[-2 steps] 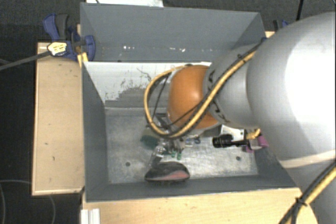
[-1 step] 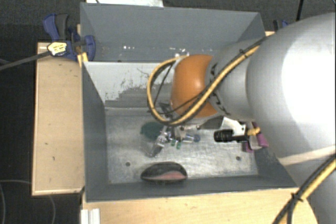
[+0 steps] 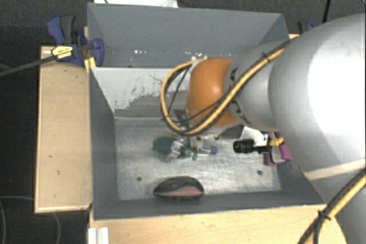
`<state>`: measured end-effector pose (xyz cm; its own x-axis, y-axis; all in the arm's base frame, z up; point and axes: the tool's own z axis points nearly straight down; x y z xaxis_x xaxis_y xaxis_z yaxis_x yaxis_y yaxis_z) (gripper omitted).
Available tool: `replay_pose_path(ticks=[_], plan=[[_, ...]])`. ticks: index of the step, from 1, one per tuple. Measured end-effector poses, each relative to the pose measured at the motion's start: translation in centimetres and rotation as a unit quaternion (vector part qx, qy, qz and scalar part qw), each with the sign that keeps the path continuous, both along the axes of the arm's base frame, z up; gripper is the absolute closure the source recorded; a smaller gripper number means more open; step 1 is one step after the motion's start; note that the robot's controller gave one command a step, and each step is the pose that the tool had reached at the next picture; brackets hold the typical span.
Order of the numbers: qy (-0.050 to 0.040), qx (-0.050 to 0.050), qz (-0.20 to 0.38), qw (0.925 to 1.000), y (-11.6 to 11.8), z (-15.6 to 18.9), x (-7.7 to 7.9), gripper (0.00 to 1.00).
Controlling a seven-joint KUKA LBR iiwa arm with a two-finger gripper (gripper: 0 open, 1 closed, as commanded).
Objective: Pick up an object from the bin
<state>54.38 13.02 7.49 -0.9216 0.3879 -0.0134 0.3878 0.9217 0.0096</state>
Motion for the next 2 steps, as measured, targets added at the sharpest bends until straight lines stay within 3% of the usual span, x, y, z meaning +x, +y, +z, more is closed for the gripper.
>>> replay_pose_path(ticks=[1,2], plan=[[0.0060,-0.001,0.001,1.0000,0.0,2.4,0.1,1.00],[0.0036,0.000,0.004,1.0000,0.1,13.0,0.3,1.00]])
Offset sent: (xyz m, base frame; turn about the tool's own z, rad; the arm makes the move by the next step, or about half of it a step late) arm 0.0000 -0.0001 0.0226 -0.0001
